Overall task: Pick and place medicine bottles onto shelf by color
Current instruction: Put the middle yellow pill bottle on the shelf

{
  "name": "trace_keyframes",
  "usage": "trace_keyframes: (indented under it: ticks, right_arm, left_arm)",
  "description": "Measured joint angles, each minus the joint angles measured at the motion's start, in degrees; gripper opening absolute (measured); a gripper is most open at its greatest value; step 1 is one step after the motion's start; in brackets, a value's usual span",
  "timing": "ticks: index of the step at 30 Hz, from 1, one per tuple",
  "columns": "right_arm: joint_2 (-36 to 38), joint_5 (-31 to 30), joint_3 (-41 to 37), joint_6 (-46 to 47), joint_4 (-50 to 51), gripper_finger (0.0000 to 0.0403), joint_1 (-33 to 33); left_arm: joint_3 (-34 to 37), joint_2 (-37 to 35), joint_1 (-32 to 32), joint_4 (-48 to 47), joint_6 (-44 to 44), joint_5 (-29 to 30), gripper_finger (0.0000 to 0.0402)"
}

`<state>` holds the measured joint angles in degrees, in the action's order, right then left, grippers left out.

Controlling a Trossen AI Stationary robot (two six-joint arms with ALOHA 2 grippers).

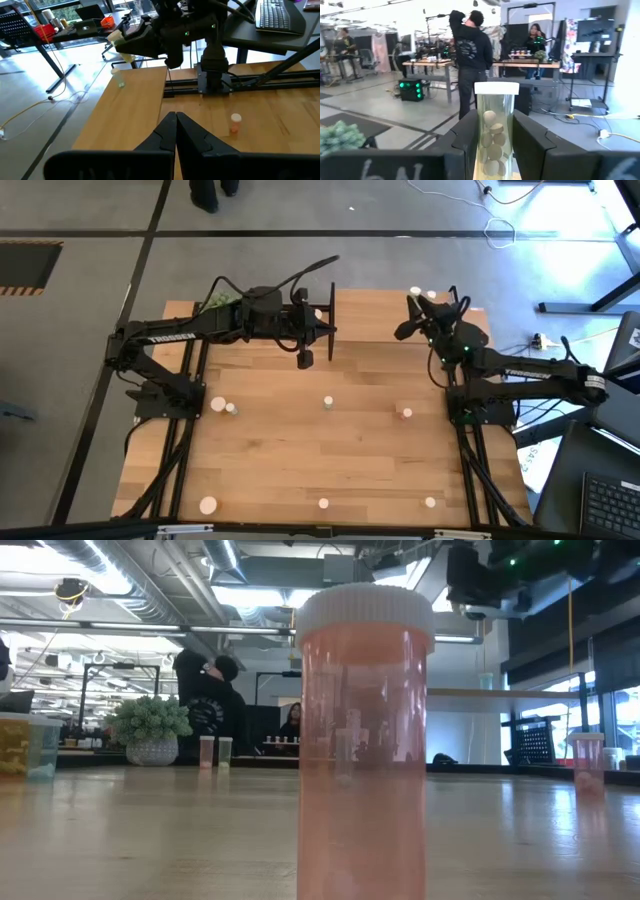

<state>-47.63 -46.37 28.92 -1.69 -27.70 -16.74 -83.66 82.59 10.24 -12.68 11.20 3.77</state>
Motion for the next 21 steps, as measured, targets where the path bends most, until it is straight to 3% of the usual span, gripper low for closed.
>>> trace_keyframes:
  ticks: [12,21]
  right_arm:
    - [-2.4,1.2,-7.7,6.0,-5.7,0.0104,-5.7]
    - [-5.6,3.2,-8.0,5.9,-5.8,0.0104,-8.8]
  left_arm:
    - [0.0,0.0,0.0,-0.2,0.0,0.0,0.0]
    - [0.0,0.0,0.0,-0.2,-0.2,0.0,0.0]
